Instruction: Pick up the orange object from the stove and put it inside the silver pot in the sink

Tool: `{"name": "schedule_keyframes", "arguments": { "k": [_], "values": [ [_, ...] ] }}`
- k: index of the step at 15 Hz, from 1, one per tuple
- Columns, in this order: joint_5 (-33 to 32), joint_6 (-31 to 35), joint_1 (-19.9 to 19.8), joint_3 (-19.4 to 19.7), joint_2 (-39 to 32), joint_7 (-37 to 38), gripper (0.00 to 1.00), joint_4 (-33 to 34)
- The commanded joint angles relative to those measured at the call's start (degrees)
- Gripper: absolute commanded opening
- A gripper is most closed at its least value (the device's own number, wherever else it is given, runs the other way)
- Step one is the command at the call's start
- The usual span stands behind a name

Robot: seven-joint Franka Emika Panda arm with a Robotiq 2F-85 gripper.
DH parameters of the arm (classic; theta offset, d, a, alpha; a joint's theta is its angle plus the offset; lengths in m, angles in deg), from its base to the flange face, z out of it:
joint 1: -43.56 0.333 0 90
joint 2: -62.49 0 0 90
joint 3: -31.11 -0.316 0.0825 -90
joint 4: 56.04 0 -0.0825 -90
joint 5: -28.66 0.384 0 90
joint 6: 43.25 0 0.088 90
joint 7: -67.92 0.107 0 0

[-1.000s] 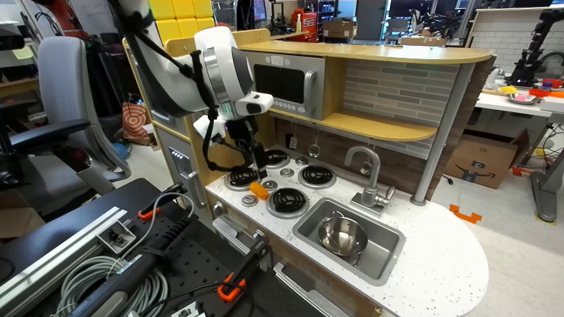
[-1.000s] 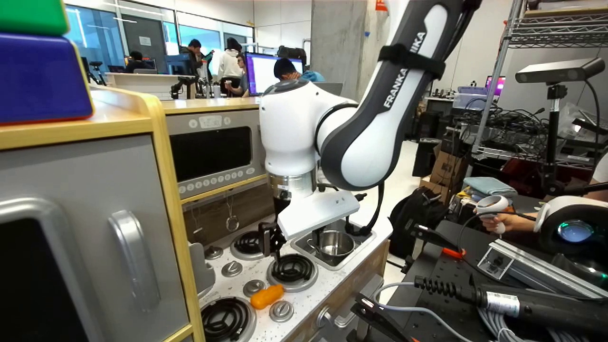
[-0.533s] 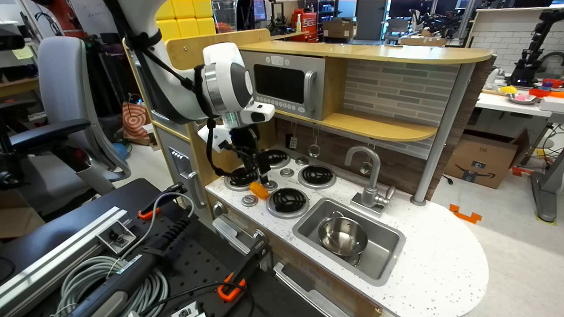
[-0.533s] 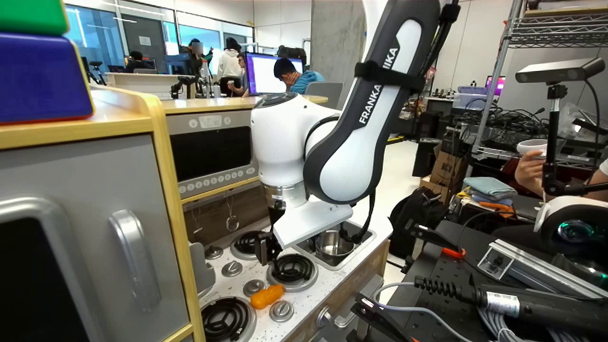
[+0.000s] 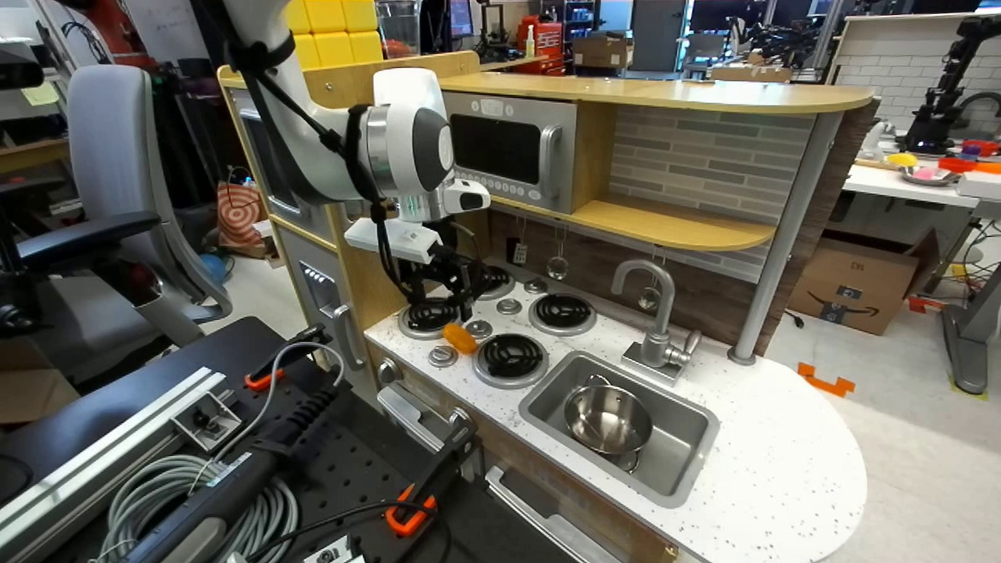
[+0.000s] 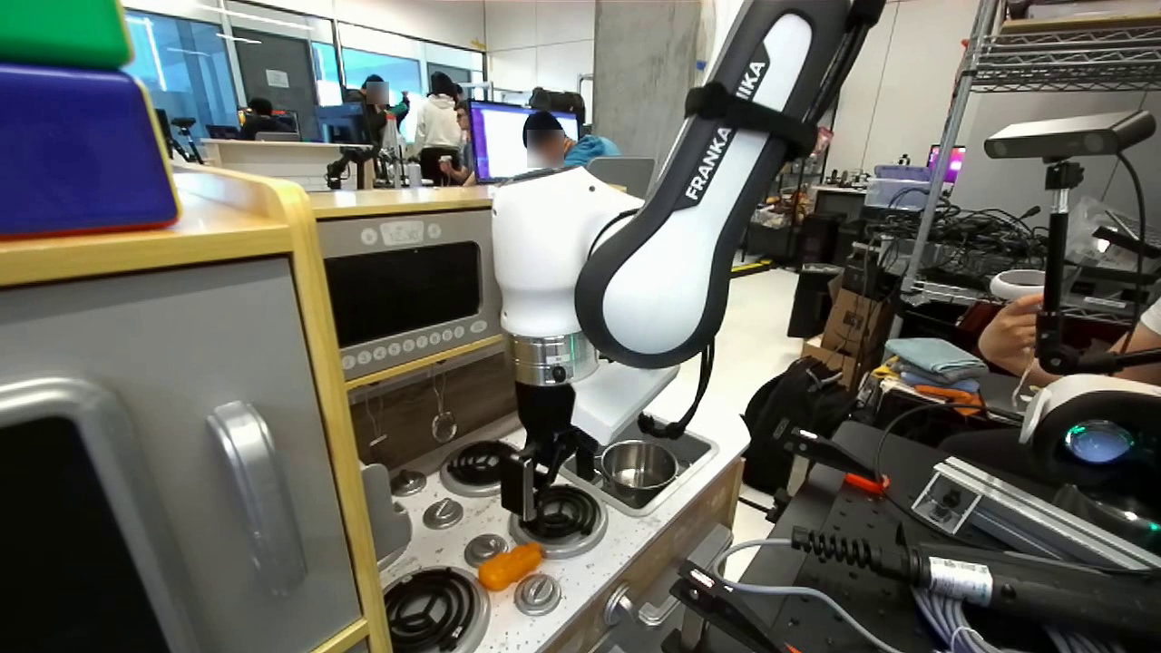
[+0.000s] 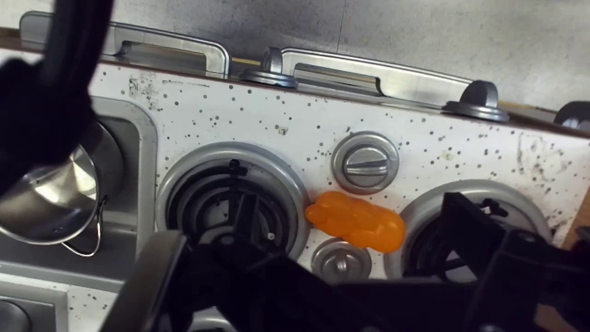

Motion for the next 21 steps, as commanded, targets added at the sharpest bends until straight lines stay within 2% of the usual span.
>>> {"name": "schedule_keyframes", "arguments": {
  "k": [1, 5, 8, 10, 12, 13, 14, 16, 17, 18, 21],
  "values": [
    [5.61, 0.4, 6.95, 6.19, 1.85, -14.15, 1.0, -0.48],
    [1.33, 4.73, 16.27, 16.14, 1.73, -19.38, 1.0, 0.26],
    [1.22, 9.33, 19.16, 19.5, 1.23, -23.38, 1.0, 0.46],
    [2.72, 11.01, 18.72, 19.12, 0.84, -27.39, 1.0, 0.5],
    [9.58, 4.6, 15.14, 14.13, 1.29, -32.16, 1.0, 0.51],
    [10.89, 2.32, 19.96, 18.67, 2.3, -24.82, 1.0, 0.48],
    [9.6, 6.36, 18.84, 18.19, 0.59, -29.01, 1.0, 0.74],
    [10.89, 4.72, 19.58, 18.71, 0.64, -27.12, 1.0, 0.89],
    [9.68, 3.69, 16.39, 16.07, 1.22, -35.47, 1.0, 0.41],
    [9.51, 4.93, 15.41, 15.52, 1.03, -38.37, 1.0, 0.55],
    [10.91, 3.13, 11.46, 11.35, -0.33, -50.37, 1.0, 3.68]
  ]
}}
